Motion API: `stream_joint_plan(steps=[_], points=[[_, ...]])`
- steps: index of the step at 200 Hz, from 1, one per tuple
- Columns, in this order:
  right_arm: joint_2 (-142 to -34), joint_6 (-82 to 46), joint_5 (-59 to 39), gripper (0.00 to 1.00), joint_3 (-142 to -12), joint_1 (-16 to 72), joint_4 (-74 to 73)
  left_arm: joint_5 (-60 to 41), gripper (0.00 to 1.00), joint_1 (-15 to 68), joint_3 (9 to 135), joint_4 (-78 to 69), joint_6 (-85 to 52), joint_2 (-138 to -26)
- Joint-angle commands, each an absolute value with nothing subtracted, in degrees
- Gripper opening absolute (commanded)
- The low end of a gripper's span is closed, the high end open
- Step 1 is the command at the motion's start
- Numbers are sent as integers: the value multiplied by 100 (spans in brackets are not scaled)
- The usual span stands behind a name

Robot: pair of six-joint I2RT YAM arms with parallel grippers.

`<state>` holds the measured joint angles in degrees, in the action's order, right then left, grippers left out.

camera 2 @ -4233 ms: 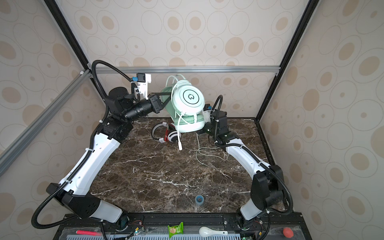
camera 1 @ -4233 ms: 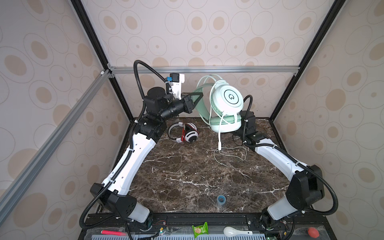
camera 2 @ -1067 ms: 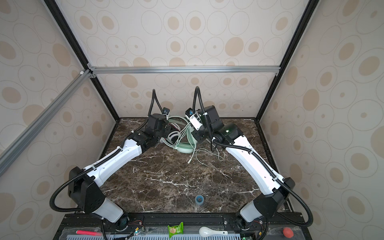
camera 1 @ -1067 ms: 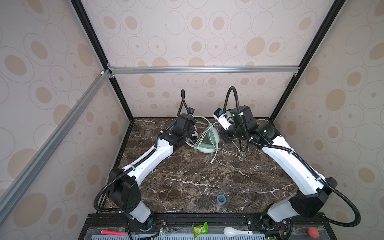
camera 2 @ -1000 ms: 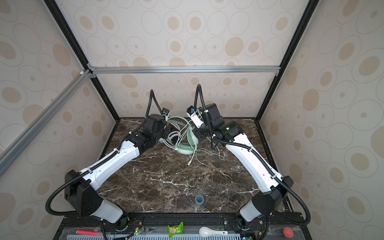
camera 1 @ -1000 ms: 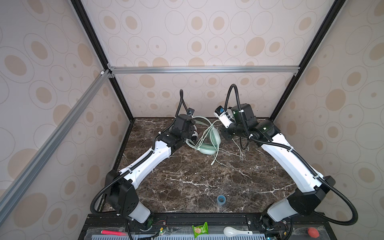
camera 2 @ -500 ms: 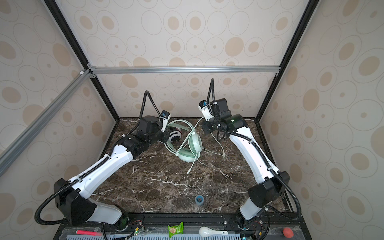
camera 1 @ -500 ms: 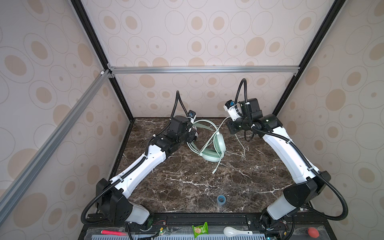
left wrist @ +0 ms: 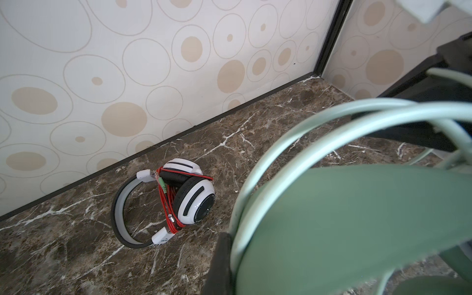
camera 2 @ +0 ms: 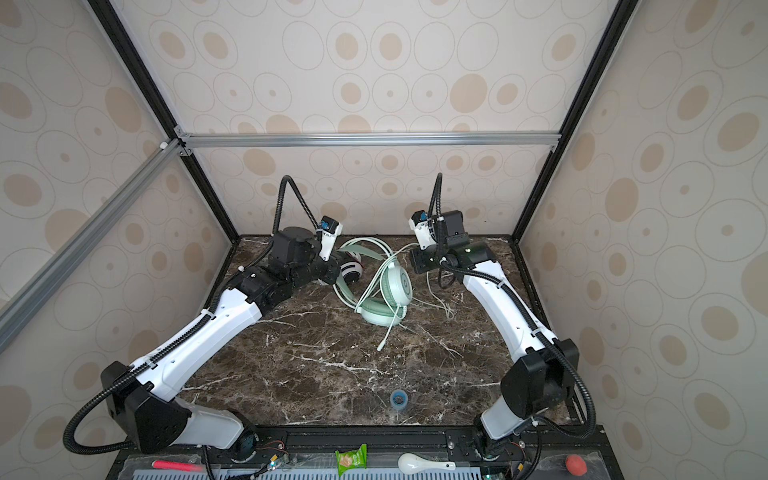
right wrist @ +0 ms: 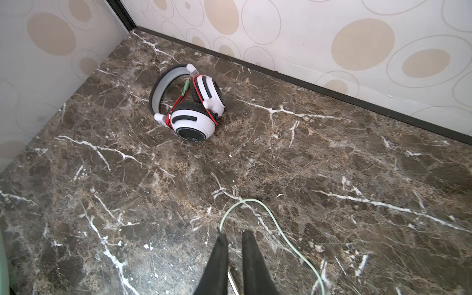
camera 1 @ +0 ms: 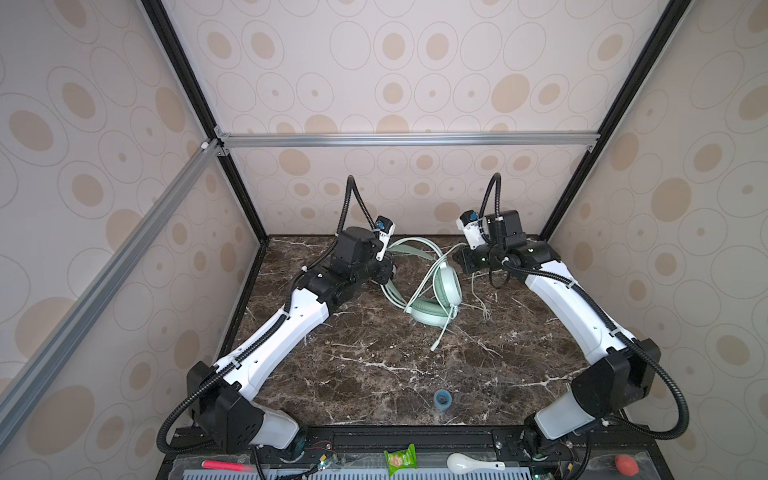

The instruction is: Wrap the headphones

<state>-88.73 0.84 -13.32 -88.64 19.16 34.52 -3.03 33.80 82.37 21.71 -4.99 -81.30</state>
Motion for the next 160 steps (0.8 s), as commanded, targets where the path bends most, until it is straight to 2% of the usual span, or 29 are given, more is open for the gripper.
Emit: stream_joint_plan(steps=[1, 92, 160], points=[[-8504, -67, -1661, 16, -8483, 1872, 2713, -843, 0, 3410, 8954, 1880, -918, -7945], [-8178, -697, -2014, 18, -7588, 1824, 1187, -1712, 0, 3411, 10495, 1918, -1438, -8295], [-8395, -1171, -2277, 14, -7226, 1825, 365, -1749, 0, 3406, 11149, 1571, -2056, -8478]])
